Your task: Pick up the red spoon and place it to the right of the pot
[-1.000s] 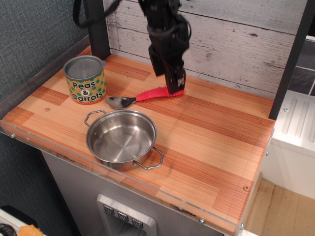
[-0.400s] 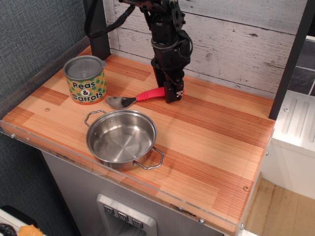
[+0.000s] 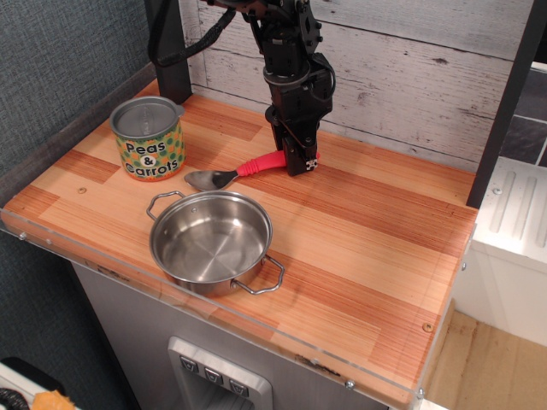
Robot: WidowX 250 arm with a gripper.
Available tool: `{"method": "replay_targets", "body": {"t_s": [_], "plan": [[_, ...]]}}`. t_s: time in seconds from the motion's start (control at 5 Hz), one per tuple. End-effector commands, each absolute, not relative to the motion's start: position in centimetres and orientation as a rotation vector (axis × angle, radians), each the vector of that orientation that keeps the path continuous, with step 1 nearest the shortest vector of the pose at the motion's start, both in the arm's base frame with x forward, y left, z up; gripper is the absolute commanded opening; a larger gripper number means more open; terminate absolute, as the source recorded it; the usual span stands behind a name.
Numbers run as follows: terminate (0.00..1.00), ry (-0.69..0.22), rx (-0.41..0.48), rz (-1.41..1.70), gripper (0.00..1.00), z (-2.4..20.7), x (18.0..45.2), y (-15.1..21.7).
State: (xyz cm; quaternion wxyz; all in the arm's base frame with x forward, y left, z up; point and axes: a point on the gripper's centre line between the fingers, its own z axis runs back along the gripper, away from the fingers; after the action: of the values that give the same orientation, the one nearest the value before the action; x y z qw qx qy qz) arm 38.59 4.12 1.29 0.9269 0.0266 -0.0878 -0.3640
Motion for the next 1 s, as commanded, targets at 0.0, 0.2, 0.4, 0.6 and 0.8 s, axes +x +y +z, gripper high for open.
{"method": "replay_targets", "body": {"t_s": [0.0,0.2,0.4,0.6,0.8], "plan": [[0.0,-0.261,0.141,-0.799,0.0,7.1,39.5,3.5],[0.0,-0.268,0.167,-0.862,0.0,8.9,39.2,1.9],[0.0,-0.284,0.171,-0.861,0.0,9.7,38.7,0.4],[0.0,-0.288,0.148,-0.782,0.0,10.2,37.9,-1.2],[0.0,-0.266,0.15,-0.675,0.0,10.2,37.4,-2.9]]}}
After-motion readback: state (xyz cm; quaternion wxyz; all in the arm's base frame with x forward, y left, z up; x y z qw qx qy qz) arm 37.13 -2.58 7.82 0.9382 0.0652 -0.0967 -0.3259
